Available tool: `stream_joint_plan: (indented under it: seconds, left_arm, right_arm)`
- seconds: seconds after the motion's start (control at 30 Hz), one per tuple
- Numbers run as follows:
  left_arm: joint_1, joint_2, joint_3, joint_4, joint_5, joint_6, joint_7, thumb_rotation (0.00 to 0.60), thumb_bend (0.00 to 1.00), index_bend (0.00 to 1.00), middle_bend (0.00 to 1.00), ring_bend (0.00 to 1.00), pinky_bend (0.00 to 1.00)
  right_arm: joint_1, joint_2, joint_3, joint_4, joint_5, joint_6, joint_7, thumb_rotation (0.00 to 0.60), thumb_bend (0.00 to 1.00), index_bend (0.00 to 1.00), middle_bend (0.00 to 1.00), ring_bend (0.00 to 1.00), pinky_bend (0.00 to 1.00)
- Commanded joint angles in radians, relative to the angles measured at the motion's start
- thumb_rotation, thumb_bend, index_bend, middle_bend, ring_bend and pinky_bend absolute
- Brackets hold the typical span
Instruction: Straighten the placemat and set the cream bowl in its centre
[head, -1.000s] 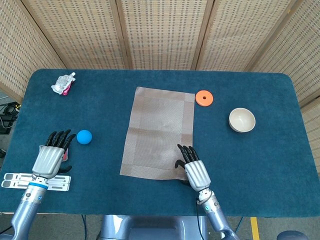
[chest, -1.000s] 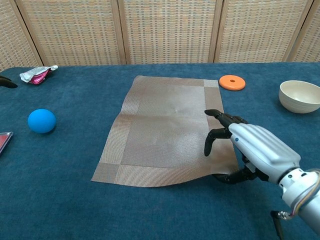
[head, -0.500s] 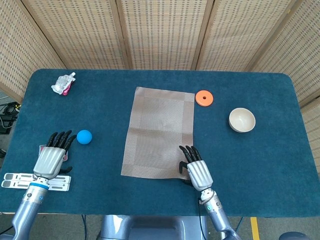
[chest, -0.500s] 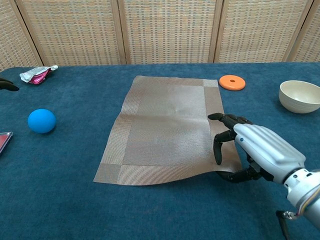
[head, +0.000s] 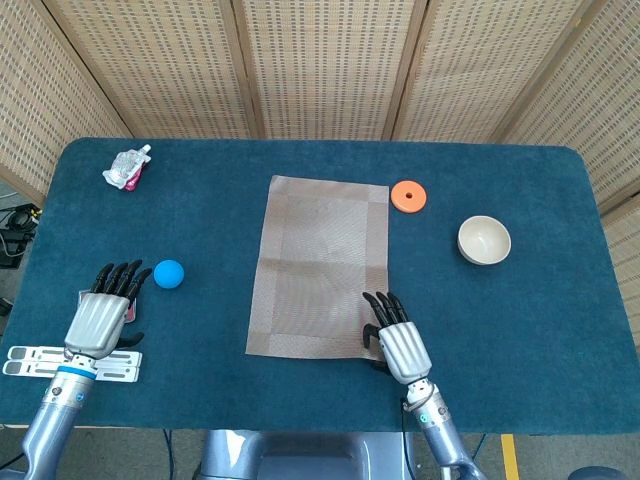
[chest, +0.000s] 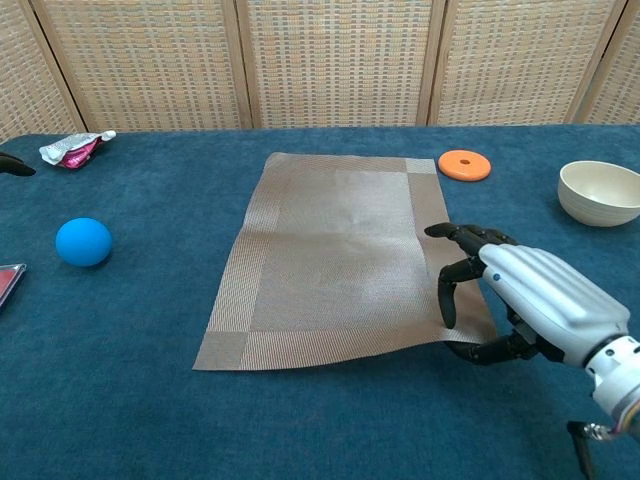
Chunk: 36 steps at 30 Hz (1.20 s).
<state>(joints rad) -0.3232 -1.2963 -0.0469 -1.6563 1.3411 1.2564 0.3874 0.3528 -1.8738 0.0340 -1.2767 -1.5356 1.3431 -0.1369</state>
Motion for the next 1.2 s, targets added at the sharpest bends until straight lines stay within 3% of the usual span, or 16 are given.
stream_joint_plan:
  seconds: [0.03, 0.33, 0.53, 0.93, 1.2]
  left_arm:
    - [0.0, 0.001, 0.0, -0.001, -0.001, 0.0, -0.001, 0.6, 0.13, 0.07, 0.0, 0.0, 0.0]
    - [0.0, 0.003, 0.002, -0.005, 0.006, 0.004, 0.0, 0.6, 0.13, 0.07, 0.0, 0.0, 0.0]
    - [0.002, 0.003, 0.002, -0.006, 0.012, 0.012, -0.001, 0.6, 0.13, 0.07, 0.0, 0.0, 0.0]
    - [0.0, -0.009, 0.002, 0.006, 0.013, 0.01, 0.003, 0.6, 0.13, 0.07, 0.0, 0.0, 0.0]
    - [-0.001, -0.012, -0.001, 0.012, 0.014, 0.012, -0.003, 0.6, 0.13, 0.07, 0.0, 0.0, 0.0]
  right_arm:
    - [-0.012, 0.034, -0.007, -0.022, -0.016, 0.025, -0.017, 0.6, 0.58, 0.68, 0.15, 0.0, 0.03]
    - [-0.069, 0.185, -0.02, -0.094, -0.024, 0.092, -0.048, 0.6, 0.58, 0.7, 0.14, 0.0, 0.03]
    - [-0.091, 0.249, -0.011, -0.076, 0.014, 0.086, -0.027, 0.6, 0.58, 0.7, 0.14, 0.0, 0.03]
    - [-0.047, 0.296, 0.095, 0.074, 0.201, -0.101, 0.08, 0.6, 0.57, 0.7, 0.15, 0.0, 0.03]
    - [-0.013, 0.302, 0.155, 0.13, 0.259, -0.149, 0.094, 0.6, 0.57, 0.7, 0.14, 0.0, 0.03]
